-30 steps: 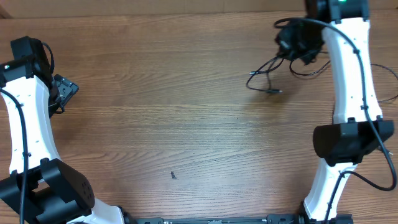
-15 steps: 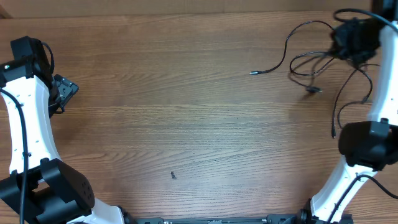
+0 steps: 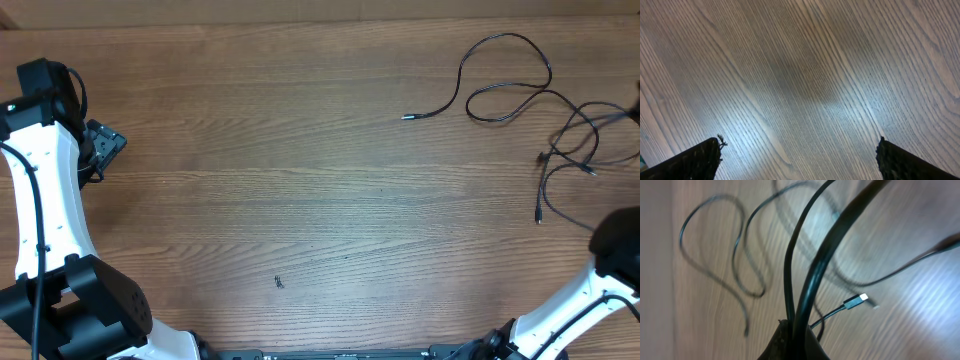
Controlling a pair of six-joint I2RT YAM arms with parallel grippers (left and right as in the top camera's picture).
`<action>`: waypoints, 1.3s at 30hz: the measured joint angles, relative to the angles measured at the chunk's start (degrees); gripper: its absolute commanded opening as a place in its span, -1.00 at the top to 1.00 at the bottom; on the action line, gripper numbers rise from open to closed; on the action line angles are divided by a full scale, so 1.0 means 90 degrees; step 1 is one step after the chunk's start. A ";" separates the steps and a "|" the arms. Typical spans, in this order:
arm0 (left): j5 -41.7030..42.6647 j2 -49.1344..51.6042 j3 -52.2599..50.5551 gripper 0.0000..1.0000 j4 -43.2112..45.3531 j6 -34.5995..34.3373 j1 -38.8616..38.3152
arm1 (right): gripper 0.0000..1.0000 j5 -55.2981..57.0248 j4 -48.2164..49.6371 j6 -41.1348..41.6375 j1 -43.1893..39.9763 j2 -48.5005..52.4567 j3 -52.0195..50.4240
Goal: Untangle cables
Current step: 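Carry the cable with the right gripper to the right edge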
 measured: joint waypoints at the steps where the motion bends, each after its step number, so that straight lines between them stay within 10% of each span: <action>1: 0.0000 0.0000 0.0000 -0.99 0.0000 0.0000 0.0000 | 0.93 0.0051 0.0000 -0.0090 -0.0143 0.0000 0.0000; 28: 0.0000 0.0000 0.0000 -0.98 0.0000 0.0000 0.0000 | 0.74 0.1015 0.0777 -0.1404 -0.2256 -0.0061 -0.1826; 34: 0.0000 0.0000 0.0000 -0.99 0.0000 0.0002 0.0000 | 0.28 0.1022 0.0889 -0.1433 -0.2256 -0.0061 -0.2025; 36: 0.0000 0.0000 0.0000 -0.99 0.0000 0.0002 0.0000 | -0.12 0.1013 0.0867 -0.1440 -0.2259 -0.0063 -0.2025; 38: 0.0000 0.0000 0.0000 -0.99 -0.0002 0.0002 0.0000 | -1.00 0.0996 0.0816 -0.1428 -0.2256 -0.0063 -0.2028; 39: 0.0002 0.0000 0.0000 -0.99 0.0000 0.0000 0.0000 | -0.99 0.0971 0.0799 -0.1413 -0.2256 -0.0066 -0.2028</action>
